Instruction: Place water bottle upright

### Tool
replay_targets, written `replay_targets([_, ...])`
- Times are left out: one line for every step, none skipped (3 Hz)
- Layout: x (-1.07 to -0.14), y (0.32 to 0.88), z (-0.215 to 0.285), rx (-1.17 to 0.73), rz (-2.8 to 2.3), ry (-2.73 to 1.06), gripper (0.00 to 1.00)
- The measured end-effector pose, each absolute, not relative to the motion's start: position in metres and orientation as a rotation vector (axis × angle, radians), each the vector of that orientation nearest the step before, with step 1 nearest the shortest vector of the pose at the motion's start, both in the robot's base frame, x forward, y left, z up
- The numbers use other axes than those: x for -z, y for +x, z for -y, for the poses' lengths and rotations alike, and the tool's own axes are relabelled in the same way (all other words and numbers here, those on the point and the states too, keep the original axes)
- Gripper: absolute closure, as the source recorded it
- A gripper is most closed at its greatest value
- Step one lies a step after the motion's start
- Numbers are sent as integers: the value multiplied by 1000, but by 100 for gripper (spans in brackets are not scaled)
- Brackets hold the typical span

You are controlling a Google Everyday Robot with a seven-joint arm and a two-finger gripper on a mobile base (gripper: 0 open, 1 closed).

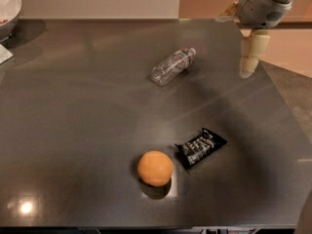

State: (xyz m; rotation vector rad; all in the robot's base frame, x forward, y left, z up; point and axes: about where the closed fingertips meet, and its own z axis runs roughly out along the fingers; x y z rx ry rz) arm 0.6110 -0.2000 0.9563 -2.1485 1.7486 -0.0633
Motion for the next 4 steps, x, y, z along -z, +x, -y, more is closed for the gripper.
replay_targets([-941,647,184,71,-1653,-2251,0])
replay_targets([-926,675,166,90,-1553,-2337,0])
replay_targets([-916,692,148,138,-1440,-2425,0])
replay_targets([-908,700,135,210,-1326,-2528,0])
